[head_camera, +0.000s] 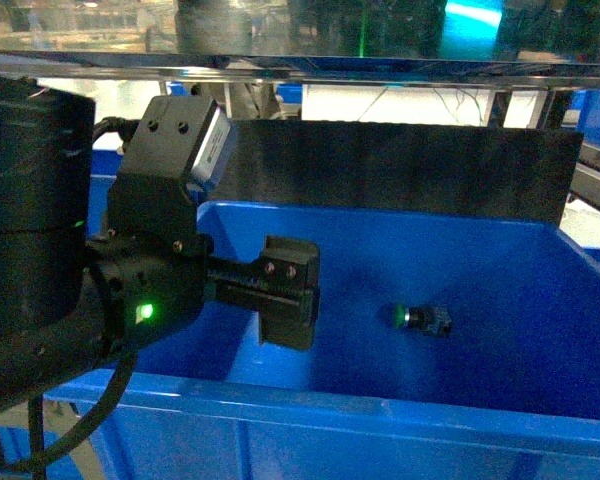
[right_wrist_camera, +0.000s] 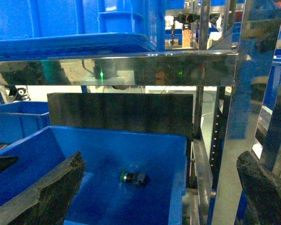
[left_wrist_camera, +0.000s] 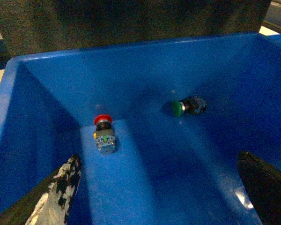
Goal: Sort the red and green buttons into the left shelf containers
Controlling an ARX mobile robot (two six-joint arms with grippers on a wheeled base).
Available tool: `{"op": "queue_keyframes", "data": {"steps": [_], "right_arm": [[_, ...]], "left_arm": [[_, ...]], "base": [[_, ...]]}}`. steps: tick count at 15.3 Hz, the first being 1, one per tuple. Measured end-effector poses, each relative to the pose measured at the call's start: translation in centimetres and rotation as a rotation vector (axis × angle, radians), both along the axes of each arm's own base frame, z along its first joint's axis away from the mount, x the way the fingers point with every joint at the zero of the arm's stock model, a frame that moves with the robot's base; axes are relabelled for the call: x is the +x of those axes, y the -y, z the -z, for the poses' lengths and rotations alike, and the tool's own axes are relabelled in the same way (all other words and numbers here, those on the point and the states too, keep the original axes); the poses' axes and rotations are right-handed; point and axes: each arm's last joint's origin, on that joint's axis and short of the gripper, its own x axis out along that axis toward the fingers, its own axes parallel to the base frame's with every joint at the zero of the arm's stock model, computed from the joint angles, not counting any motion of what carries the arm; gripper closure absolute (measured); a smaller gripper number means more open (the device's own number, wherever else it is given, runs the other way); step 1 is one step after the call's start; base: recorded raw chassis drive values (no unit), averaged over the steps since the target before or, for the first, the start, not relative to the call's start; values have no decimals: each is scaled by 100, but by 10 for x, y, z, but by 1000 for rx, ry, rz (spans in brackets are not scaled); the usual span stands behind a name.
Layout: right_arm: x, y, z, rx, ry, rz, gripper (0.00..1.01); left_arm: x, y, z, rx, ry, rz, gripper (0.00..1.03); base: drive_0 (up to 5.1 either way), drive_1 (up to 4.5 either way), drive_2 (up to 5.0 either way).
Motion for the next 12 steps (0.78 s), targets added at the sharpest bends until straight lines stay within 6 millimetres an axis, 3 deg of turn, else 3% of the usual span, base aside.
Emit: {"op": "queue_keyframes", "data": {"steps": [4,8,10,12], "right_arm": [[0,0,0,0,0,0,3],[0,0,0,0,0,0,3],[0,0,0,0,0,0,3],[0,0,0,0,0,0,3]], "left_arm": [[-34,-4,-11,-30,87,-14,5],[-76,-7,-46,-86,234,-84,5],[-101,-21,-58,-97,252,-174,5],[-122,-29,-83,-137,317,-240,5]], "base": [[0,0,0],[0,0,0],[0,0,0],[0,0,0]]}}
